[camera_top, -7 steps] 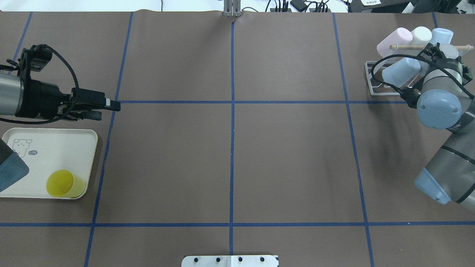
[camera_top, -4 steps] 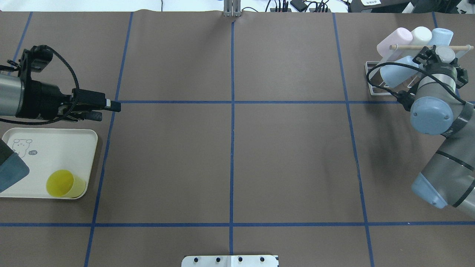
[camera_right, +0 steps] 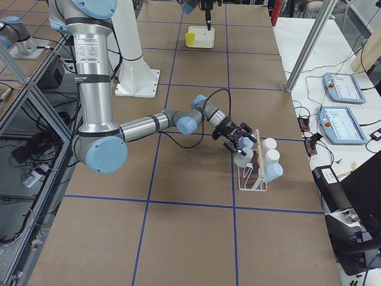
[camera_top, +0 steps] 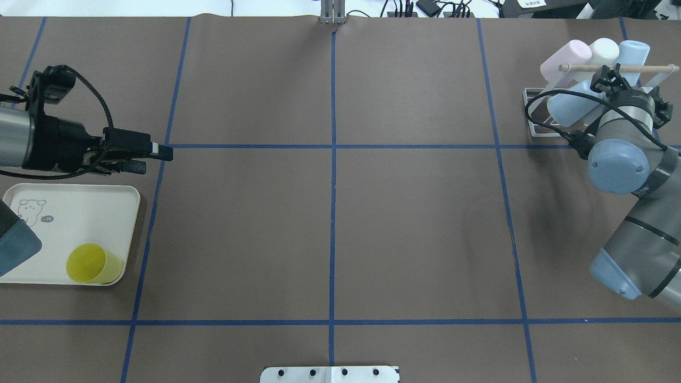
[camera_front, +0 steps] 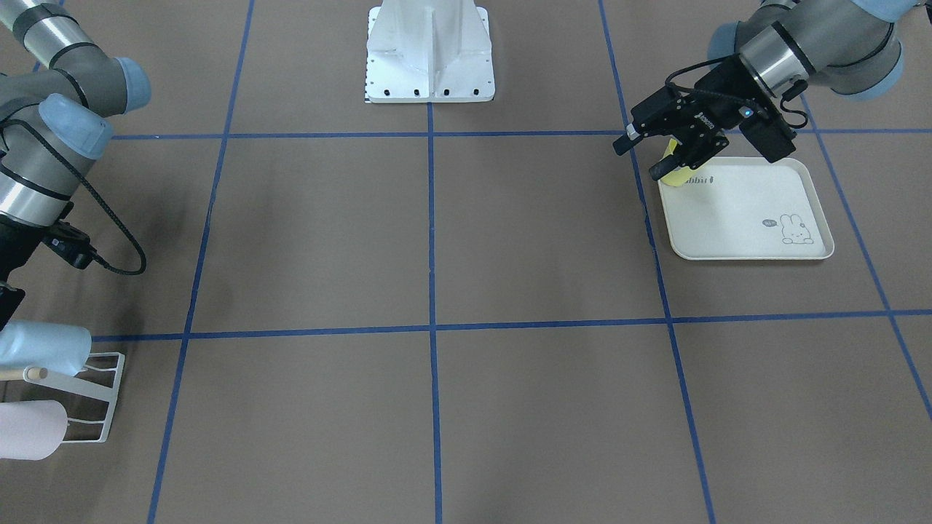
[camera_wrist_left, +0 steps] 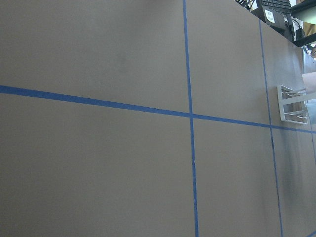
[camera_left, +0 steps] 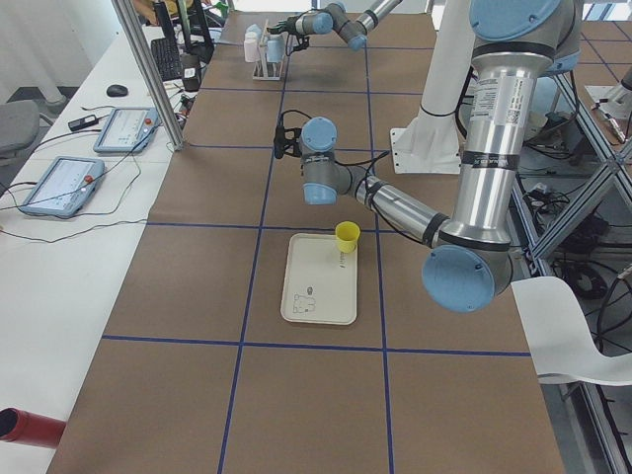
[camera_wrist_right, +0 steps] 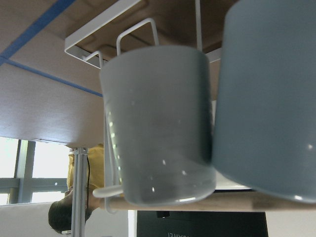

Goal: Transfer IKEA cup to right arm and place on rack

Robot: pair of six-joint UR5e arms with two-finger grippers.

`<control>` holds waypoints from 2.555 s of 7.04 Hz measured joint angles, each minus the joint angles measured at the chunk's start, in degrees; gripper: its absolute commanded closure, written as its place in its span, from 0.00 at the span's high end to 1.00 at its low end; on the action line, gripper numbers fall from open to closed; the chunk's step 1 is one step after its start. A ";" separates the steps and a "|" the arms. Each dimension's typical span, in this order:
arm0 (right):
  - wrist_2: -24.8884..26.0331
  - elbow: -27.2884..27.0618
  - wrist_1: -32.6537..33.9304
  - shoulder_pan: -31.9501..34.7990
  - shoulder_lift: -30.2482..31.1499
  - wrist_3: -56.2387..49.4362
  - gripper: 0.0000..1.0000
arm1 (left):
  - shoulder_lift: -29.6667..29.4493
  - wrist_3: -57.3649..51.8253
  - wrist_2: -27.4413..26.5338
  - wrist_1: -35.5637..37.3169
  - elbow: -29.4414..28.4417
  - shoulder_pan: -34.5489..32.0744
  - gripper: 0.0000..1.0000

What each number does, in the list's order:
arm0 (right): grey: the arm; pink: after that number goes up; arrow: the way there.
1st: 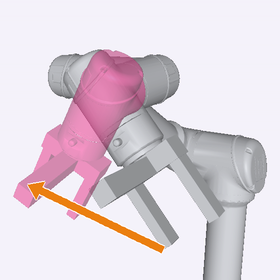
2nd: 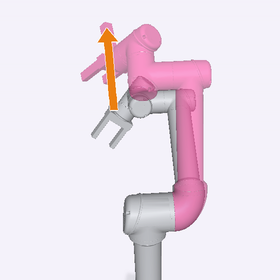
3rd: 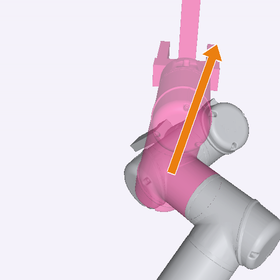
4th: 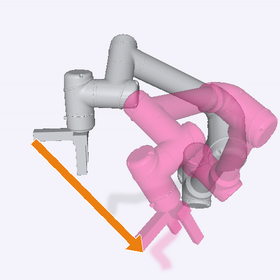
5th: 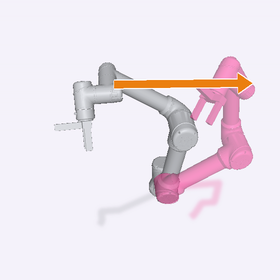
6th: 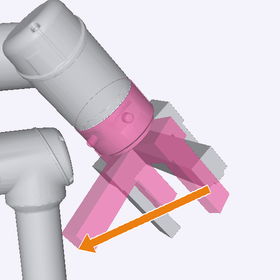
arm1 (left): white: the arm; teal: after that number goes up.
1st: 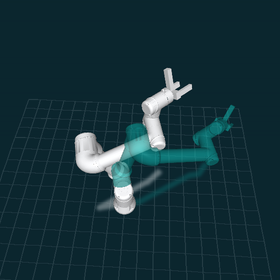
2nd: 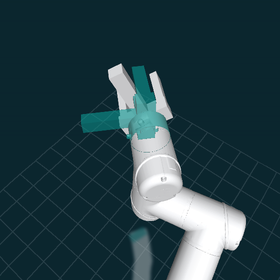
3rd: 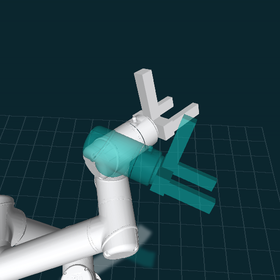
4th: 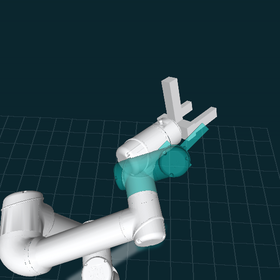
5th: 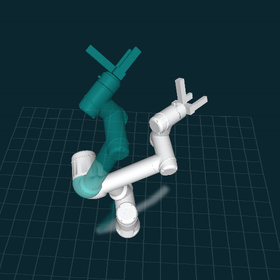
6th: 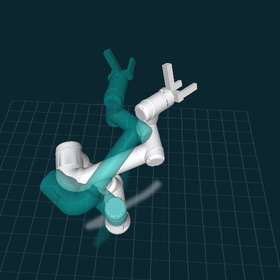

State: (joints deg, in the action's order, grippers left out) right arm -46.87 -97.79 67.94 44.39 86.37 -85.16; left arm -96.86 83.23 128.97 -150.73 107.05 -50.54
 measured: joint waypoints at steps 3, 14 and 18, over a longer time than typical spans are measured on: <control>-1.74 -2.95 0.12 0.37 -0.06 0.08 1.00 | 0.11 -0.21 -0.02 -0.36 0.08 0.00 1.00; -36.27 -16.19 -0.57 4.72 1.00 76.40 1.00 | 15.13 -34.20 -0.90 -0.64 1.42 -6.83 1.00; -45.88 -20.83 -3.52 4.48 0.70 101.31 1.00 | 21.31 -42.18 -7.24 -5.31 3.01 -7.25 1.00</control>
State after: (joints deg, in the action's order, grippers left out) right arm -92.74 -118.62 64.42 48.87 87.07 16.15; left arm -75.56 41.05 121.74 -156.04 110.06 -57.79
